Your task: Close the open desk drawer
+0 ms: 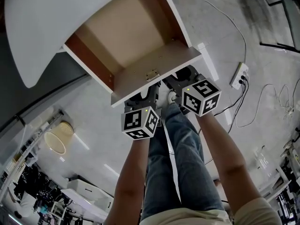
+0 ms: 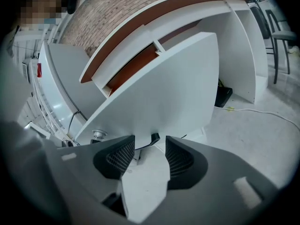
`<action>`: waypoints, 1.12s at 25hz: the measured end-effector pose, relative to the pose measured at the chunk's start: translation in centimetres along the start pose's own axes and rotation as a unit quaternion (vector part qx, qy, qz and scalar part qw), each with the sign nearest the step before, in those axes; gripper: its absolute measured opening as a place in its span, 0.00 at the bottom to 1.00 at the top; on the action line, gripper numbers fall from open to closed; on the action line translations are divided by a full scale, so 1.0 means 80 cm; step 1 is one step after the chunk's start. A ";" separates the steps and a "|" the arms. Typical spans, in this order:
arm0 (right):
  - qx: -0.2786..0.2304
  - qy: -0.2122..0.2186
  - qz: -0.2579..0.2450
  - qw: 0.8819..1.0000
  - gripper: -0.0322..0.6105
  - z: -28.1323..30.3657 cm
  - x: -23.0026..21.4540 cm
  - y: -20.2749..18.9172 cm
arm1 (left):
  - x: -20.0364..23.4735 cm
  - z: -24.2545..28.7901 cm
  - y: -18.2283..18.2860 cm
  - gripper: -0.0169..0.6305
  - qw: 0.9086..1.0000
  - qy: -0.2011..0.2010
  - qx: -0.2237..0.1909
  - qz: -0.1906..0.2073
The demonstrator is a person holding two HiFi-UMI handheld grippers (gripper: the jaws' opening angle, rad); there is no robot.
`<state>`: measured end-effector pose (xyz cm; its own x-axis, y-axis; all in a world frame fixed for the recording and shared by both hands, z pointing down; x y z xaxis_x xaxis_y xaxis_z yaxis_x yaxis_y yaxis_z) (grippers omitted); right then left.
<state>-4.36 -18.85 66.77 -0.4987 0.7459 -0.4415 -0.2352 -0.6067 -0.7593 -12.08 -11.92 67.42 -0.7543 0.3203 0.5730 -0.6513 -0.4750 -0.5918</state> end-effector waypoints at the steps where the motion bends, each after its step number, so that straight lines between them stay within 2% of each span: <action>1: -0.001 0.003 0.002 1.000 0.37 0.001 -0.001 -0.001 | 0.000 0.002 0.001 0.46 1.000 -0.002 0.000 0.001; 9: 0.000 0.021 -0.015 1.000 0.35 0.008 -0.007 0.000 | -0.003 0.018 0.004 0.47 1.000 -0.010 0.002 0.008; 14: -0.003 0.028 -0.020 0.999 0.28 0.009 -0.001 0.001 | -0.002 0.018 0.006 0.45 1.000 -0.007 -0.001 -0.012; 19: 0.001 0.025 -0.024 0.999 0.27 0.008 0.000 0.002 | -0.001 0.016 0.007 0.40 1.000 0.000 0.005 -0.013; 28: -0.002 0.024 -0.022 0.999 0.26 0.005 0.004 0.009 | -0.005 0.011 0.013 0.40 1.000 0.000 0.005 -0.017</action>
<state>-5.01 -19.19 66.26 -0.4470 0.7841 -0.4305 -0.2527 -0.5723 -0.7801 -12.37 -13.28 67.10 -0.7315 0.3373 0.5925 -0.6760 -0.4715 -0.5663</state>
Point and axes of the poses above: the fingertips, and each gripper's own axes: z forward along the fingers, x to its left, y out of its top, the point moved 3 cm from there along -z, backward along the fingers, and after that the axes turned 12 degrees about -z, right-handed, at the moved point
